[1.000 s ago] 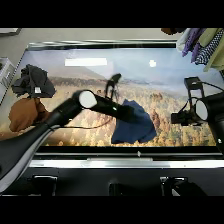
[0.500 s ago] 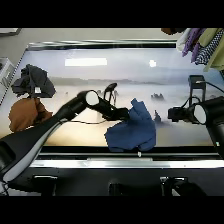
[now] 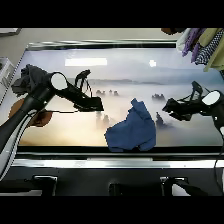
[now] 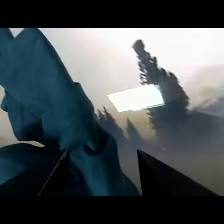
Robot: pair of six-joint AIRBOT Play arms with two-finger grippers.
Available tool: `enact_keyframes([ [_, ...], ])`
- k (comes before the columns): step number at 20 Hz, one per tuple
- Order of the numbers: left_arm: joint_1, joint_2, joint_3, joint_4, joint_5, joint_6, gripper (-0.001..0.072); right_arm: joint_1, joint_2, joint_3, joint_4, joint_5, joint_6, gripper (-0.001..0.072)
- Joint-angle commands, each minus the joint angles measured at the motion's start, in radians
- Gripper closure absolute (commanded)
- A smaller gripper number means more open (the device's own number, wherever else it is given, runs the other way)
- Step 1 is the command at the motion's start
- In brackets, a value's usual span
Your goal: Fold the clothes and pants, and hang the long-sleeved shirts on hangers.
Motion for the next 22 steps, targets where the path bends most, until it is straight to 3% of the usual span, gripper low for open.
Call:
enact_keyframes([
  [1,0.008,0.007,-0.001,0.014,-0.032,0.024,0.0162,-0.011,-0.175,0.0,0.271,-0.132,-0.233,0.0221],
  [4,0.008,0.006,-0.001,0.016,-0.032,0.024,0.0162,0.045,-0.256,0.0,0.353,-0.229,-0.341,0.0221],
  [13,0.008,0.003,-0.008,0.02,-0.005,0.024,0.0162,0.206,-0.341,0.001,0.344,-0.418,-0.414,0.0249],
  [14,0.008,0.003,-0.008,0.019,-0.007,0.024,0.0162,0.208,-0.344,0.001,0.337,-0.422,-0.415,0.0363],
  [16,0.01,0.004,-0.012,0.02,-0.006,0.032,0.0162,0.203,-0.337,0.003,0.335,-0.436,-0.415,0.0673],
  [19,0.024,0.028,-0.115,0.02,0.013,0.102,0.0162,0.196,-0.297,0.02,0.29,-0.436,-0.413,0.0679],
  [22,0.026,0.081,-0.399,-0.066,0.169,0.144,0.0162,0.196,-0.237,0.023,0.238,-0.404,-0.409,0.0679],
])
